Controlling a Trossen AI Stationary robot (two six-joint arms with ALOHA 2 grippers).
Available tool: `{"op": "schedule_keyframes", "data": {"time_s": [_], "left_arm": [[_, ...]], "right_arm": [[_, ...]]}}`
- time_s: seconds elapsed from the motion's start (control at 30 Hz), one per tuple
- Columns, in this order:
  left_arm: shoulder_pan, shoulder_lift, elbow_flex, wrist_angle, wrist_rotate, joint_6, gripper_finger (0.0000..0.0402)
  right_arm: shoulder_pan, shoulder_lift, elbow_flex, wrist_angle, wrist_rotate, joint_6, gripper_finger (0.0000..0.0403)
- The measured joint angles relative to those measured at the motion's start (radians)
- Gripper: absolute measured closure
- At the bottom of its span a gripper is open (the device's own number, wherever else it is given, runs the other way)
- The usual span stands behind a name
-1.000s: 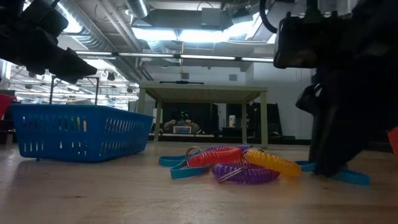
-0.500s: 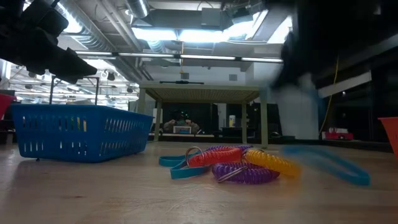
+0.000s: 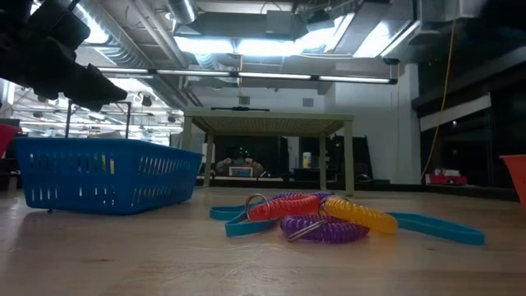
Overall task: Pick & Place Office Desk Supplies
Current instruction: Put the blue rubber band into the orange bin
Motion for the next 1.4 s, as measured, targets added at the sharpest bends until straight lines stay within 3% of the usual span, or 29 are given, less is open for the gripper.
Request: {"op": "schedule_keyframes", "data": {"time_s": [0.17, 0.3, 0.47, 0.77, 1.13, 1.4], "left_arm": [[0.000, 0.000, 0.000, 0.002, 0.000, 0.005, 0.0261], [0.000, 0.000, 0.000, 0.006, 0.001, 0.005, 0.0261], [0.000, 0.000, 0.000, 0.007, 0.001, 0.004, 0.0261], [0.000, 0.000, 0.000, 0.001, 0.001, 0.000, 0.0261], [0.000, 0.000, 0.000, 0.001, 0.001, 0.000, 0.0261], [0.000, 0.000, 0.000, 0.003, 0.001, -0.001, 0.0261]], "right_arm": [[0.083, 0.001, -0.103, 0.038, -0.064, 0.222, 0.0400], [0.117, 0.002, -0.222, 0.216, -0.121, 0.299, 0.0401], [0.124, 0.002, -0.308, 0.394, -0.158, 0.318, 0.0401], [0.129, 0.001, -0.389, 0.513, -0.182, 0.341, 0.0397], [0.129, 0.001, -0.394, 0.541, -0.233, 0.323, 0.0270], [0.110, 0.001, -0.312, 0.506, -0.189, 0.254, 0.0235]]}}
